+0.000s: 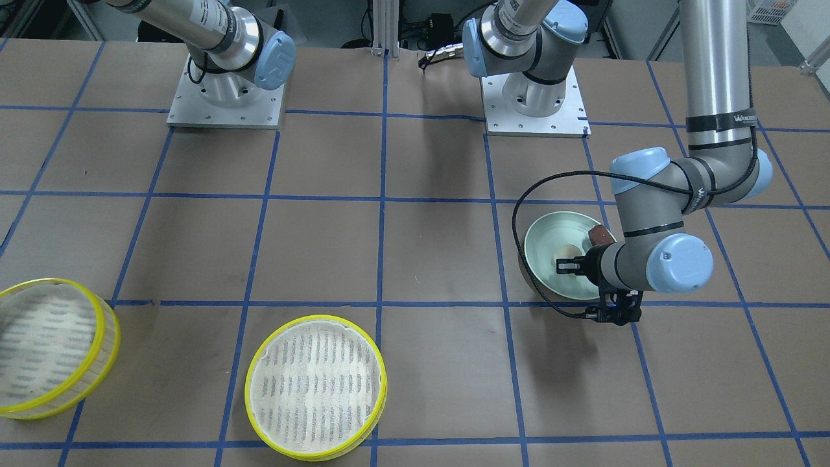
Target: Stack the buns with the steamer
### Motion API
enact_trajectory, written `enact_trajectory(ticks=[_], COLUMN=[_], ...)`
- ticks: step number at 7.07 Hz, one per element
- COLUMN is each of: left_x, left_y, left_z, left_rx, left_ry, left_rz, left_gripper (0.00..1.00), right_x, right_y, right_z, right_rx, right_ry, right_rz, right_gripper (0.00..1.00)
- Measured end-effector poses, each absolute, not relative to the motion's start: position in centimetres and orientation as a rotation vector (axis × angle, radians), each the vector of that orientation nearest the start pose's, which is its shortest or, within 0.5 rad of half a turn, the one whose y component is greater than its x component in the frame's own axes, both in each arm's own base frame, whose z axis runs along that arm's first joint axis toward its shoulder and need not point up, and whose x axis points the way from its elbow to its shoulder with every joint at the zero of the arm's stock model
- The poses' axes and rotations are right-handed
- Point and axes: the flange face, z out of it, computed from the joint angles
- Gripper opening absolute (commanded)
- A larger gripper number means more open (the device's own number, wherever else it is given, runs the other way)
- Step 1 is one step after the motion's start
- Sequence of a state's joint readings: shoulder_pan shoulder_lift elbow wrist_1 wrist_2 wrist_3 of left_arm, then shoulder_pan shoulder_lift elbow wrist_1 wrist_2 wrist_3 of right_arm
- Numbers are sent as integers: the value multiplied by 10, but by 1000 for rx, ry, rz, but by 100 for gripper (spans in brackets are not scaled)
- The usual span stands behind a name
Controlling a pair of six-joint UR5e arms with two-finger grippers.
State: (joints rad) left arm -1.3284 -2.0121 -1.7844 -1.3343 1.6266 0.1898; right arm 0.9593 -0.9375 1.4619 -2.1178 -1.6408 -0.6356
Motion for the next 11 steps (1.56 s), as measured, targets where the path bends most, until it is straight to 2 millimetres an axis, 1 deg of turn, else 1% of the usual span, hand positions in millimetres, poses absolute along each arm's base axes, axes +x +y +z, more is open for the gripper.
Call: enact_trajectory(ticks=[1, 2, 3, 4, 5, 6, 7, 8, 9, 10, 11], left_x=[6, 0, -13, -34, -63, -89, -113, -140, -173, -205, -231], left_y=[-565, -578, -596, -613, -631, -648, -660, -667, -671, -673, -673], left_z=[189, 210, 239, 267, 293, 312, 324, 325, 315, 297, 275], left_rx=[-81, -140, -263, -377, -466, -541, -584, -565, -513, -465, -421], left_ry=[3118, 3152, 3220, 3298, 3395, 3507, 3636, 3741, 3811, 3848, 3867], left_rz=[595, 502, 387, 289, 172, 26, -107, -179, -217, -236, -245], left_gripper=[0, 0, 0, 0, 0, 0, 0, 0, 0, 0, 0], right_x=[-294, -292, -291, -291, -290, -290, -290, -289, -286, -281, -276], right_y=[-640, -640, -641, -641, -641, -640, -640, -640, -639, -635, -631], right_z=[210, 209, 208, 208, 209, 212, 218, 229, 247, 264, 278], right_rx=[-36, -36, -36, -35, -32, -30, -27, -25, -18, 4, 32], right_ry=[3199, 3181, 3169, 3164, 3163, 3165, 3171, 3181, 3195, 3198, 3190], right_rz=[28, 12, 1, -4, -5, -11, -23, -43, -65, -71, -57], right_gripper=[25, 6, 3, 3, 0, 0, 0, 0, 0, 0, 0])
